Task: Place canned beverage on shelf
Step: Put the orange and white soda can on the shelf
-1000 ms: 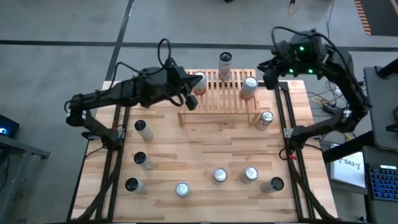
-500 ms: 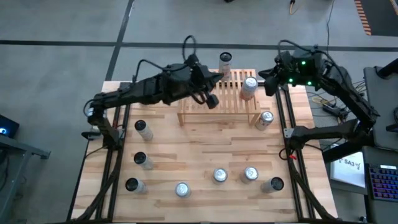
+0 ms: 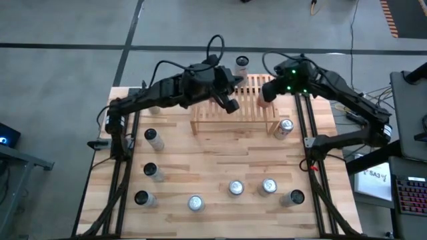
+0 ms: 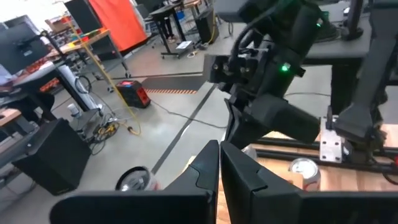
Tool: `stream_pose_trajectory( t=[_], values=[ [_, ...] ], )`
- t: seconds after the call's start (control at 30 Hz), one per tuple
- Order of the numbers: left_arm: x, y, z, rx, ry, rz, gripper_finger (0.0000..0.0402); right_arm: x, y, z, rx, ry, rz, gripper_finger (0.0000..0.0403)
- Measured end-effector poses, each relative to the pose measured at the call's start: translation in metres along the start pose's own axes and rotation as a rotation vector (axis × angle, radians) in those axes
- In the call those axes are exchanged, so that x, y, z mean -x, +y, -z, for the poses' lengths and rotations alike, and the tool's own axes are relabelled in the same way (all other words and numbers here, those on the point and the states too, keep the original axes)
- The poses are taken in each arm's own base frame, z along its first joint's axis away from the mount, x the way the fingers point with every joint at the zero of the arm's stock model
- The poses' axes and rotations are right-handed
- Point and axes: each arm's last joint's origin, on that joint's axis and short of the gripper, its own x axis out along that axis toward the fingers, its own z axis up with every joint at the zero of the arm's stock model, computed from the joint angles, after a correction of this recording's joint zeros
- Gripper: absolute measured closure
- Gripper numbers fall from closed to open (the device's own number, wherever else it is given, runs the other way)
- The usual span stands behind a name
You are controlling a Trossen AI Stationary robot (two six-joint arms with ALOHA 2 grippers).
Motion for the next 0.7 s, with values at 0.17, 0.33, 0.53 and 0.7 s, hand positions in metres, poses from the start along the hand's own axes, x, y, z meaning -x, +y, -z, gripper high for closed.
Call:
stream_pose_trajectory(
  t=[0.17,0.33,0.53,0.7],
  values=[
    [0.005,0.002,-0.002,-0.009,0.015,0.004,0.0402,-0.01,-0.005,0.003,-0.006,0.024,0.142,0.0394],
    [0.01,0.005,-0.005,-0.021,0.023,0.004,0.0402,-0.015,-0.007,0.006,-0.001,0.045,0.183,0.0394],
    [0.018,0.01,-0.006,-0.043,0.069,-0.017,0.0402,-0.012,-0.007,0.007,0.001,0.043,0.185,0.0394],
    [0.025,0.015,-0.005,-0.054,0.094,-0.022,0.0402,-0.008,-0.008,0.008,0.06,0.044,0.183,0.0394]
  ],
)
